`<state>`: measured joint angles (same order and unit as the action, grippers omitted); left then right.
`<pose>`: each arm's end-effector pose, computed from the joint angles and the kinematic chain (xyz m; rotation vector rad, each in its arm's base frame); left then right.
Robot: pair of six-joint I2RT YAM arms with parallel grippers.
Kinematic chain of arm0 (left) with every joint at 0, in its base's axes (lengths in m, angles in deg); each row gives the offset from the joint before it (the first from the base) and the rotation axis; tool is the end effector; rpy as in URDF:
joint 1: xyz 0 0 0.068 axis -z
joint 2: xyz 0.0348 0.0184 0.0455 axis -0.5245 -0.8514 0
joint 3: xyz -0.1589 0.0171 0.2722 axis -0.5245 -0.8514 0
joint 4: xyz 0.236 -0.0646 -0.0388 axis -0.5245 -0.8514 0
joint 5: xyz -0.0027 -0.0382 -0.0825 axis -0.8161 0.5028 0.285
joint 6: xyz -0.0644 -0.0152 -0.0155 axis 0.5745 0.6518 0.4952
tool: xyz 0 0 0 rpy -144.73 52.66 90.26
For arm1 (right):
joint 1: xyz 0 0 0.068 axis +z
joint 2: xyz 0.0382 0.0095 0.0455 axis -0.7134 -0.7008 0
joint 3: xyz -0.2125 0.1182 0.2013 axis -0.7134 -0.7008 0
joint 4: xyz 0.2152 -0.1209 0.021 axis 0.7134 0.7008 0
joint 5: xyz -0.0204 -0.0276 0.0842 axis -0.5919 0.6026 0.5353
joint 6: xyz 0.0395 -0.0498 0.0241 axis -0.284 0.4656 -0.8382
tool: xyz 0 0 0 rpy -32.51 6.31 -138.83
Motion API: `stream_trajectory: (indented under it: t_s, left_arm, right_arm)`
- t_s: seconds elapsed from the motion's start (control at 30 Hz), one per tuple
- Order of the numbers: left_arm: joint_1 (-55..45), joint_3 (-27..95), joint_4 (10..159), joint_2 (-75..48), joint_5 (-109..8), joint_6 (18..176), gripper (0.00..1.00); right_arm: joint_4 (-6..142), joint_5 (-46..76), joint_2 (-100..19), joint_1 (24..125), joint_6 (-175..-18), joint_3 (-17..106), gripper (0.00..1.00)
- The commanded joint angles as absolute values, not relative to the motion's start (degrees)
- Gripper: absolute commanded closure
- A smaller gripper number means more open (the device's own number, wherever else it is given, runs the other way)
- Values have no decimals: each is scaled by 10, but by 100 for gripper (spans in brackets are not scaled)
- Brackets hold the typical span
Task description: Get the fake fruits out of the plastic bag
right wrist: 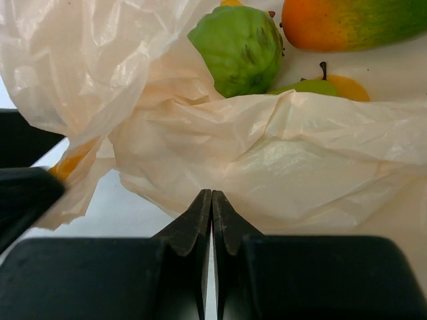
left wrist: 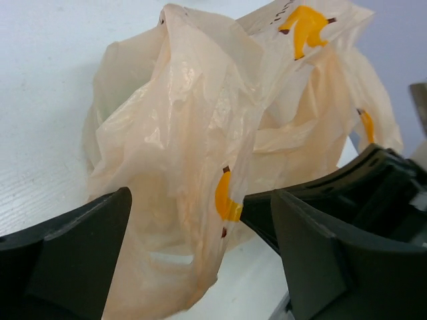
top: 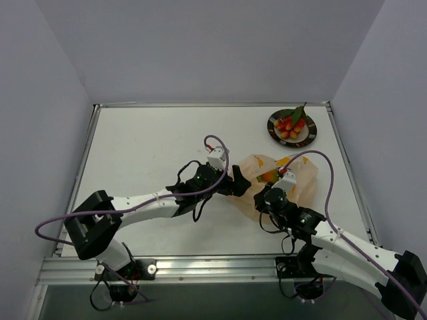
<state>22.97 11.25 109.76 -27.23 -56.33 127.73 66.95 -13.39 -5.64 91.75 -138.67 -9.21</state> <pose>0.2046 -0.2922 0.2912 0.2460 1.9608 -1.2107 0.1219 0.0998 0.2451 0.2901 2.0172 0.7239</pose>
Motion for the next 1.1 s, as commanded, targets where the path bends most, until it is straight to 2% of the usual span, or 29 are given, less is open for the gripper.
stream_trajectory:
  t_s: [0.0,0.13,0.23,0.27,0.37,0.47,0.6,0.73,0.83,1.07]
  left_arm:
    - [227,125,1017,-204,-584,1286,15]
    - [229,122,896,-140,-603,1294,14]
    - [236,123,813,-80,-641,1281,19]
    - [240,125,786,-66,-655,1277,29]
    - [255,139,733,-16,-682,1258,51]
    - [278,172,715,-21,-657,1241,65]
    - [320,234,730,-102,-609,1212,72]
    - [335,279,770,-171,-573,1219,74]
    - [335,312,784,-215,-583,1227,73]
    - [324,345,835,-278,-669,1234,53]
  right_arm:
    - [669,-192,-56,933,-1443,-94,100]
    - [692,-214,-55,948,-1451,-92,100]
    - [720,-236,-28,953,-1435,-68,98]
    - [731,-238,-18,953,-1426,-60,96]
    - [752,-251,12,953,-1390,-33,92]
    - [775,-288,5,953,-1373,-11,90]
    - [776,-309,-46,939,-1356,10,89]
    - [776,-338,-89,917,-1342,34,91]
    - [776,-345,-75,905,-1335,36,92]
    - [776,-234,-10,836,-1414,-51,97]
